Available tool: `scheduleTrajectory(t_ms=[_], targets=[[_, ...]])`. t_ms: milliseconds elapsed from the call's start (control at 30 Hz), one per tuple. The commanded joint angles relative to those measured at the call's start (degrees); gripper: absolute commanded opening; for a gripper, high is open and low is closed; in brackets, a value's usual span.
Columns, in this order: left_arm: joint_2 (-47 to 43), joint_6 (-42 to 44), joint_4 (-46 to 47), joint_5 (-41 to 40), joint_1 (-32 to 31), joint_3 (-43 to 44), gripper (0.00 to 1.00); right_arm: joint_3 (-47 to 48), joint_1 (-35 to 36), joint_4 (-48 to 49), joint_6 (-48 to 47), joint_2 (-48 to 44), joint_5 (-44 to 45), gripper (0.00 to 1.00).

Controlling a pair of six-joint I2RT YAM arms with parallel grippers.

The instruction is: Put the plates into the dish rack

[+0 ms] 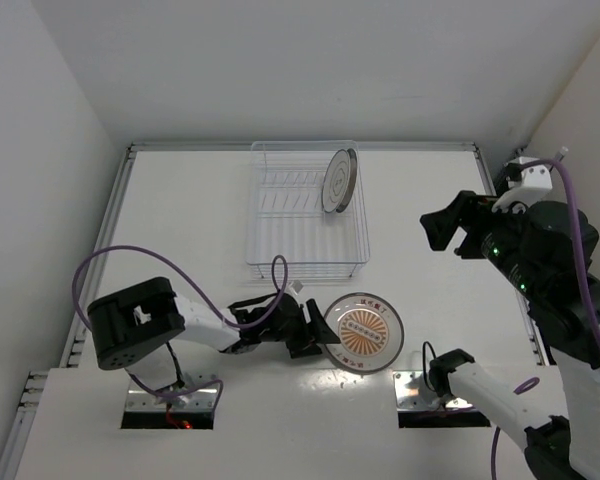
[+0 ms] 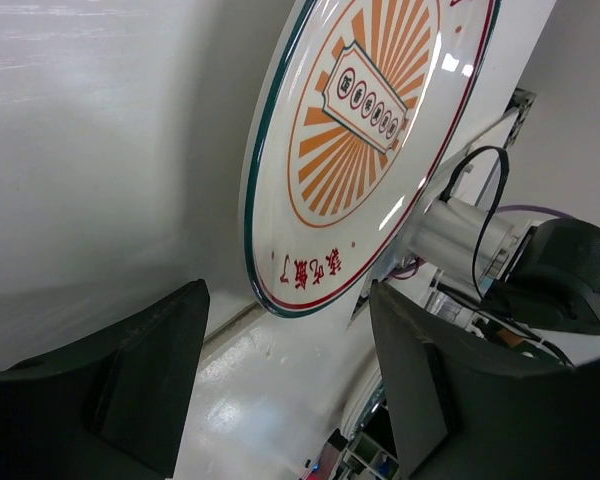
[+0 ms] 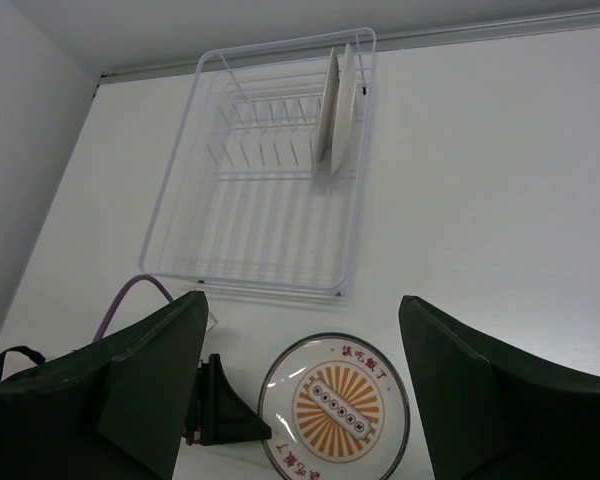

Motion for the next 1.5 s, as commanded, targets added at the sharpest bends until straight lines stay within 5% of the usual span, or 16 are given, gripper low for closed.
scheduleTrajectory(t_ms=[0, 400, 533, 633, 800, 1167, 1467], targets=[[-0.15, -1.95, 1.54, -2.06, -1.20, 0.38, 0.62, 1.70, -0.36, -1.86, 0.38, -1.51, 1.10, 0.74], [8.46, -6.16, 8.40, -4.96, -3.05, 3.28, 0.35, 4.42, -0.36, -5.12, -0.24, -2.74, 5.59, 0.74], [11.53, -5.55, 7.17, -2.77, -3.05, 6.10, 0.09, 4.42, -0.36, -5.12, -0.24, -2.74, 5.59, 0.74], [12.07, -4.41, 7.17, -1.63, -3.05, 6.63, 0.01, 3.90, -0.36, -5.12, -0.24, -3.36, 6.11, 0.74], [4.26, -1.86, 1.81, -3.02, -4.28, 8.47, 0.00, 3.90, -0.36, -5.65, -0.24, -4.50, 7.52, 0.74], [-16.66, 16.84, -35.59, -12.86, -9.03, 32.89, 0.00, 3.90, -0.36, -4.07, 0.47, -4.51, 6.12, 0.70], [-29.24, 22.84, -50.65, -20.25, 0.71, 39.76, 0.00, -0.58, -0.36, 0.59, 1.87, -3.18, -0.20, 0.68]])
